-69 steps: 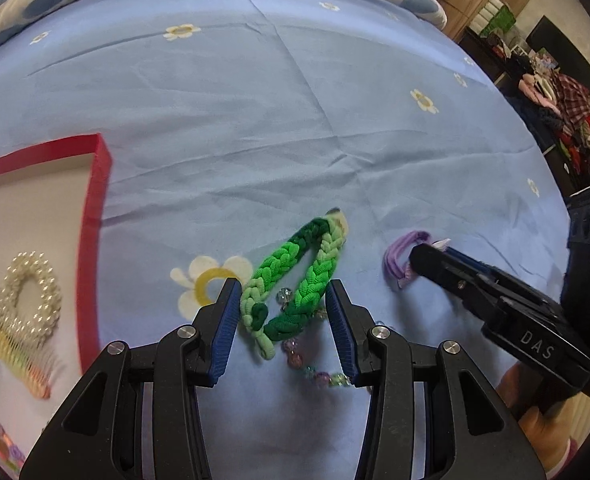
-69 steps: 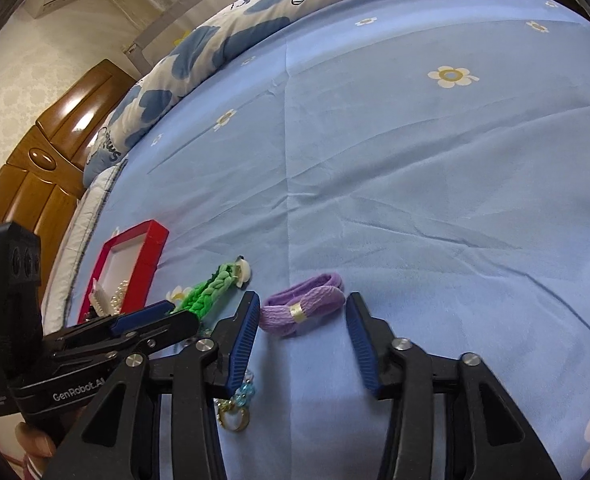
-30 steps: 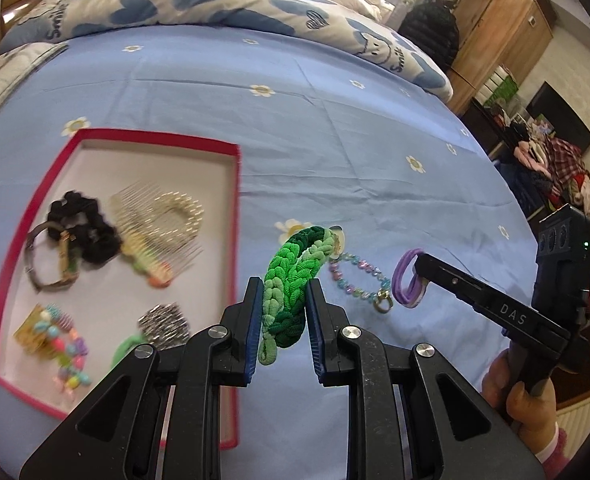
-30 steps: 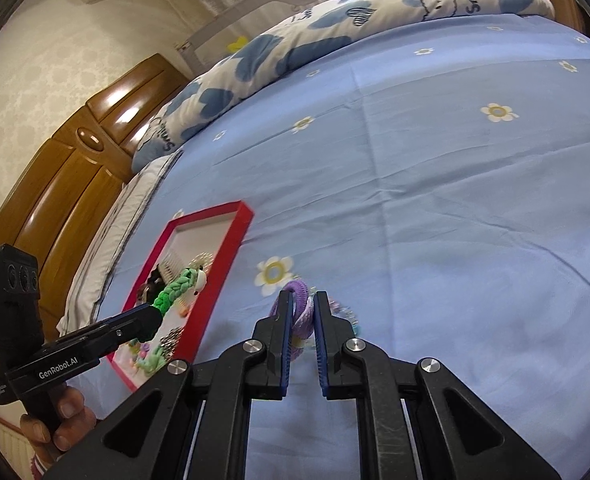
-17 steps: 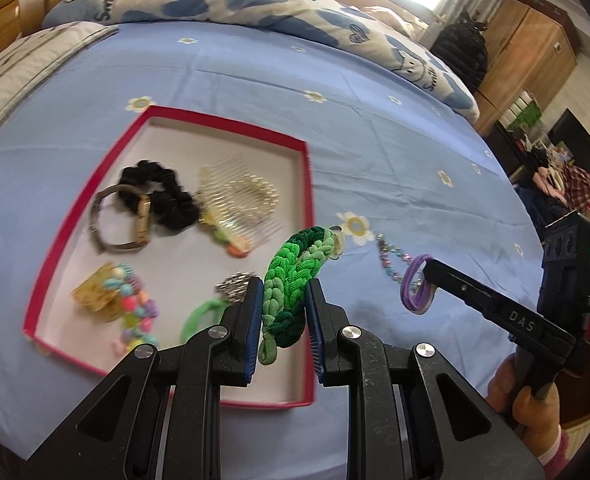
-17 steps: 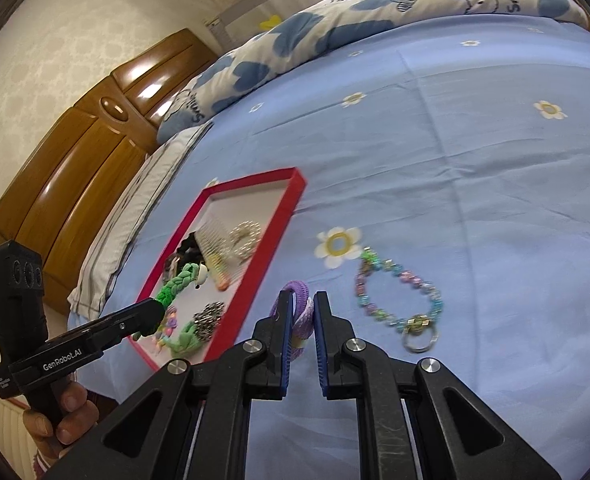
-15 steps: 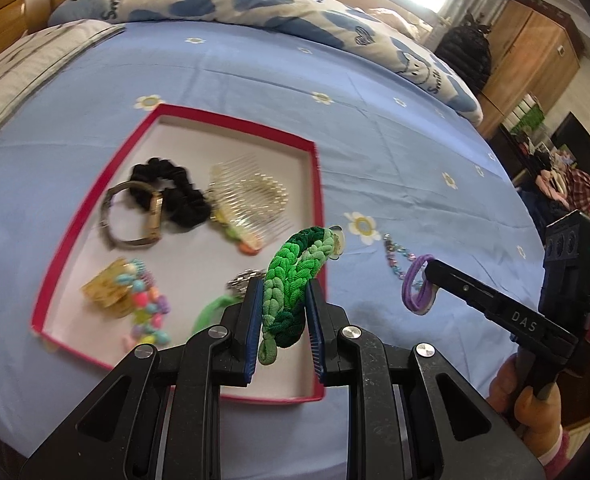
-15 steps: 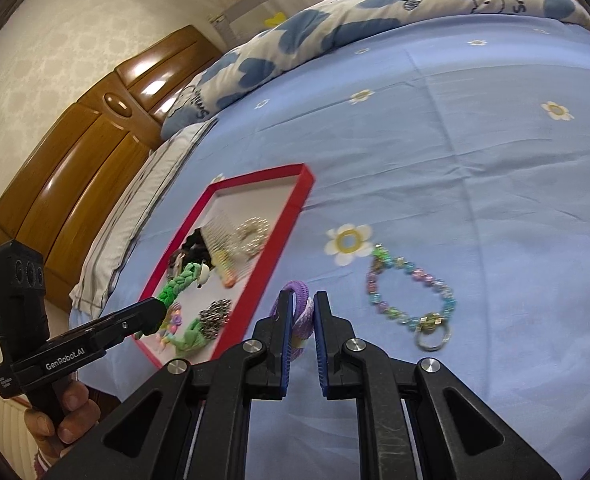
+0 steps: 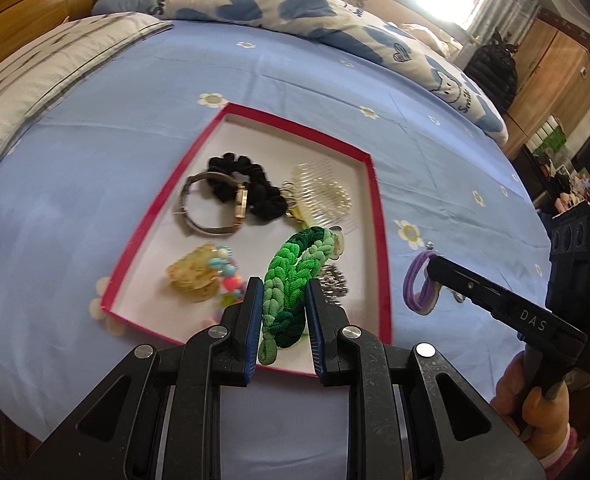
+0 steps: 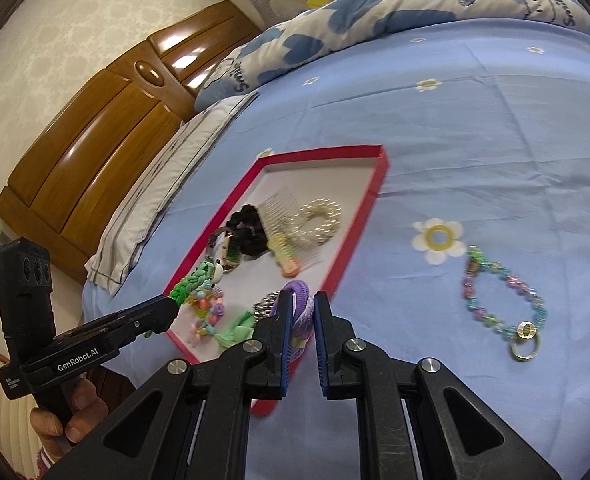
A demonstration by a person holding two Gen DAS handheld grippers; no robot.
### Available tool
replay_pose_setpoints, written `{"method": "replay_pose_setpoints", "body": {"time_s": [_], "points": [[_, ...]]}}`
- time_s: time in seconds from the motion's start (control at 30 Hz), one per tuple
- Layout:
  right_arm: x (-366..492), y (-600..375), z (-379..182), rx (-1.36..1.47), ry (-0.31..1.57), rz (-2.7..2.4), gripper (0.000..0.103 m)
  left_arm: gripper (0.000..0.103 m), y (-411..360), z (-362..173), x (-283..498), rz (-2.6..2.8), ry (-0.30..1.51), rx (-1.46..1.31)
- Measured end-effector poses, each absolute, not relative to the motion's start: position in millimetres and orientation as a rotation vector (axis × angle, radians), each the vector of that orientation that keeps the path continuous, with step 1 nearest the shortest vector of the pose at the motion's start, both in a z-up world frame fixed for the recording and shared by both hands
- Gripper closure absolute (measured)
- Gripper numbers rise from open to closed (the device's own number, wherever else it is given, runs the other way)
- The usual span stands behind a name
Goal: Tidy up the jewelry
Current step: 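Carry green band into tray with left tool while right tool carries purple tie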
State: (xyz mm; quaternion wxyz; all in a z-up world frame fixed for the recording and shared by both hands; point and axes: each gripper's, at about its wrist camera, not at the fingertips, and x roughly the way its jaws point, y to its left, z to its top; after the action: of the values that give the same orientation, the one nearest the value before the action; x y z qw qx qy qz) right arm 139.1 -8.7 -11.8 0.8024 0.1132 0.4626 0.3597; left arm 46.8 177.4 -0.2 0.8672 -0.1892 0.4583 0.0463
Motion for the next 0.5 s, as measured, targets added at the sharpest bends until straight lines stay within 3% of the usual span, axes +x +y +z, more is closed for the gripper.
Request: {"method": "replay_pose_setpoints", "body": {"time_s": [0.5], "points": [[140.7, 49.7, -34.1, 0.154, 1.067, 0.835, 0.092, 0.084, 195.7, -23.7, 46.3, 0.158, 1.006, -0.385]]}}
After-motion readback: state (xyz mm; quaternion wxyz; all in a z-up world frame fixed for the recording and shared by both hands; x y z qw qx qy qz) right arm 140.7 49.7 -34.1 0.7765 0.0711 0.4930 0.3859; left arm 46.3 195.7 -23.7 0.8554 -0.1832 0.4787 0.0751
